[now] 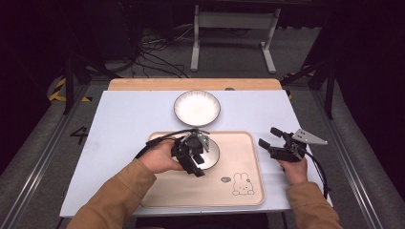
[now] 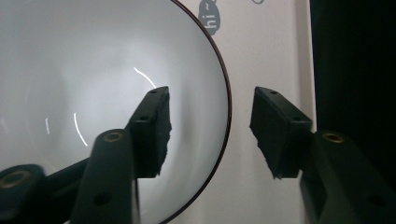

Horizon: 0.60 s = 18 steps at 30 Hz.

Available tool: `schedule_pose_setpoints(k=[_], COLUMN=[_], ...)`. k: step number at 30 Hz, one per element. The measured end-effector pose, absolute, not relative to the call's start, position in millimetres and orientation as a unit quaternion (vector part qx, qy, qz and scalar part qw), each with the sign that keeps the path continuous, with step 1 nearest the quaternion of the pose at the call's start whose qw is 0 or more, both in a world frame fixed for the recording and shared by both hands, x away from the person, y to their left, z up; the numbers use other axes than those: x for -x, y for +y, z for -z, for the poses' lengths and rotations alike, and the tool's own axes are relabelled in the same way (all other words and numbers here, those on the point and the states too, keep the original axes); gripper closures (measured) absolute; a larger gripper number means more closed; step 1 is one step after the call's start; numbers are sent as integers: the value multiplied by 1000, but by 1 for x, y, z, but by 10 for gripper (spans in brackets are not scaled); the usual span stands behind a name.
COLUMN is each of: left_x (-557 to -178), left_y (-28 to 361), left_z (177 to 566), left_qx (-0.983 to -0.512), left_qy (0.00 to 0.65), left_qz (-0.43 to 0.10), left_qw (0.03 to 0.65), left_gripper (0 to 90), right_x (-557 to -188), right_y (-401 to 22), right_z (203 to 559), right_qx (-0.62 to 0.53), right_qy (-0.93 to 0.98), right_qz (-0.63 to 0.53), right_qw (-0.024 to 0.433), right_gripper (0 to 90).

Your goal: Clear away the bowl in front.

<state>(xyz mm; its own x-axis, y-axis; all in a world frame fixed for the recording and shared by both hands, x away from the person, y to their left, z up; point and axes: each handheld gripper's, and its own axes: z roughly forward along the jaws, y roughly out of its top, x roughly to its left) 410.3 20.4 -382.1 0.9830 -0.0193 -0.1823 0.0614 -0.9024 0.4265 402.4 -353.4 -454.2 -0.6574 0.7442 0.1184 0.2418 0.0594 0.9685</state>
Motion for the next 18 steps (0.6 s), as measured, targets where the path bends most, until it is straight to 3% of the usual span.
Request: schedule_pose_setpoints(k=[7,18], left_x=[-412,-405], left_y=[38,73], left_z=[375,362], left_qx=[-954,-914], left_qy=[43,111], left_qz=[91,25], left_qw=[284,390], left_gripper=[430,414], right_x=[-403,-403], right_y=[-353,-354], right_z=[454,454], right_qx=[-354,-353], right_qy=[695,694], right_qz=[-588,-590], right_qw=[214,215], right_gripper=[177,178])
